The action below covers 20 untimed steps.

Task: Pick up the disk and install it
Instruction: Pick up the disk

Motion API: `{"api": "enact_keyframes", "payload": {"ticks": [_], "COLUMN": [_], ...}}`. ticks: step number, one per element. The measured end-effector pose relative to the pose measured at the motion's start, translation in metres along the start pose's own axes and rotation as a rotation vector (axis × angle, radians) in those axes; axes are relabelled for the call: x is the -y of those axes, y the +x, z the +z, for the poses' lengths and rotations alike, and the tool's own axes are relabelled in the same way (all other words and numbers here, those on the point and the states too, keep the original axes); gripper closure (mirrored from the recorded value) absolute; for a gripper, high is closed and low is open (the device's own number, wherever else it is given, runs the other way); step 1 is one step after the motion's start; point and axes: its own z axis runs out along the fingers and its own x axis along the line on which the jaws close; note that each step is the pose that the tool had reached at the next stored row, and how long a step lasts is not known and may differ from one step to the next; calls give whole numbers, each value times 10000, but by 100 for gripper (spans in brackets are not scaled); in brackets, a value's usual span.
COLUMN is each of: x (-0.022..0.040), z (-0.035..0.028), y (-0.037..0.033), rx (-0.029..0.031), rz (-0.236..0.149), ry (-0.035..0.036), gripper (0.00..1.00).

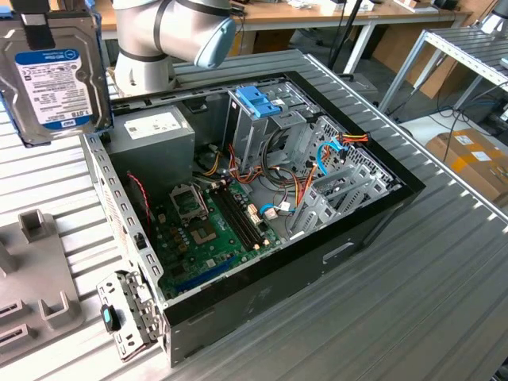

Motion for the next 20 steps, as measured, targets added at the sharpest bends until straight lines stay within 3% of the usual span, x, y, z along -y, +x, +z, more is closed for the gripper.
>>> {"api": "enact_keyframes", "payload": {"ticks": [4,9,11,17,20], "x": [247,513,660,977,1217], "z": [5,11,14,21,26], "y": [-2,-3,-4,-6,-7], "rx": [0,0,0,0,-1], "rz": [1,1,1,1,2], "ry": [0,0,1,1,0], "gripper": [65,65,65,65,65]}}
